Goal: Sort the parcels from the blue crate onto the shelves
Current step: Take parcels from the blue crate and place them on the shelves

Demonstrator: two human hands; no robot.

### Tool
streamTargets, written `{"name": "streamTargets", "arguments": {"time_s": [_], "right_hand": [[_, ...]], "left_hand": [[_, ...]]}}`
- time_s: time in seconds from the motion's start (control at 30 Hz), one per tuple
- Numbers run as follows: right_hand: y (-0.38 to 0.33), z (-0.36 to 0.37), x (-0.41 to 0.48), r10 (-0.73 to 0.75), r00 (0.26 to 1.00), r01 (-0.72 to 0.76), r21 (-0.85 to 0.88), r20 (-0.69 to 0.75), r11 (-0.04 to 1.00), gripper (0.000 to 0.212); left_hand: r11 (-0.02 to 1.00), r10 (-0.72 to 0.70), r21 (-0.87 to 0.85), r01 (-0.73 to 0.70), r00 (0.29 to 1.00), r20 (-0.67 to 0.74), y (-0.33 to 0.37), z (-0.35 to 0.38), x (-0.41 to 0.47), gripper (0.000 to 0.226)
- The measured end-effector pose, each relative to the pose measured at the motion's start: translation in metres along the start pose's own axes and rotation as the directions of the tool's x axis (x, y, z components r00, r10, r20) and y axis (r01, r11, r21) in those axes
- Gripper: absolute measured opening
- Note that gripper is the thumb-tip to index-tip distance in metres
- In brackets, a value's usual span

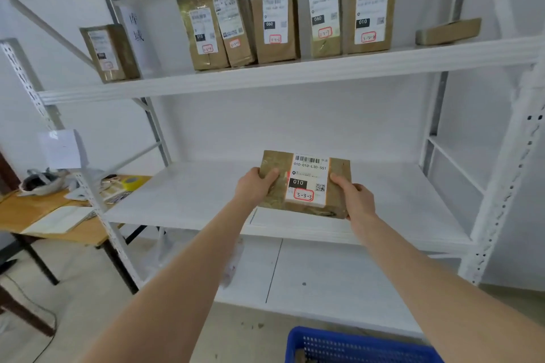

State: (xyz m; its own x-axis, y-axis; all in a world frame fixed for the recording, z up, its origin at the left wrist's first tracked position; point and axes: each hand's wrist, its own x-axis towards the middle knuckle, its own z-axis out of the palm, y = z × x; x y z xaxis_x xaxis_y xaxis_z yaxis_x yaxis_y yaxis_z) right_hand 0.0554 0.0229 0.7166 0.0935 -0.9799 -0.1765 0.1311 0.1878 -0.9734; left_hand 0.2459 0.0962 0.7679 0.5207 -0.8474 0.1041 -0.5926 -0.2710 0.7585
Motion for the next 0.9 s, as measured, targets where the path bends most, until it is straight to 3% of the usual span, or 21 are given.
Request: {"name": "streamTargets", "arguments": {"time_s": [0.33, 0.47, 0.57, 0.9], "right_hand": [[0.029, 0.126, -0.019, -0.052, 0.998, 0.052, -0.036, -0.018, 0.998, 0.079], [0.039, 0.174, -0.015, -0.074, 0.997, 0.073, -0.059, -0.009, 0.996, 0.061], [0.047, 0.209, -0.002, -0.101, 0.995, 0.100, -0.085, -0.006, 0.991, 0.048], [0.085, 0.350, 0.082, -0.086, 0.991, 0.101, -0.147, 0.107, 0.984, 0.055]], "left_hand": [[0.999, 0.035, 0.015, -0.034, 0.998, -0.043, -0.090, -0.087, 0.038, 0.040], [1.000, 0.007, 0.025, -0.005, 0.997, -0.075, -0.124, -0.112, 0.056, 0.038], [0.999, -0.005, 0.040, 0.010, 0.994, -0.109, -0.149, -0.128, 0.075, 0.037], [0.986, -0.053, 0.146, 0.078, 0.985, -0.164, -0.245, -0.182, 0.191, 0.038]]}}
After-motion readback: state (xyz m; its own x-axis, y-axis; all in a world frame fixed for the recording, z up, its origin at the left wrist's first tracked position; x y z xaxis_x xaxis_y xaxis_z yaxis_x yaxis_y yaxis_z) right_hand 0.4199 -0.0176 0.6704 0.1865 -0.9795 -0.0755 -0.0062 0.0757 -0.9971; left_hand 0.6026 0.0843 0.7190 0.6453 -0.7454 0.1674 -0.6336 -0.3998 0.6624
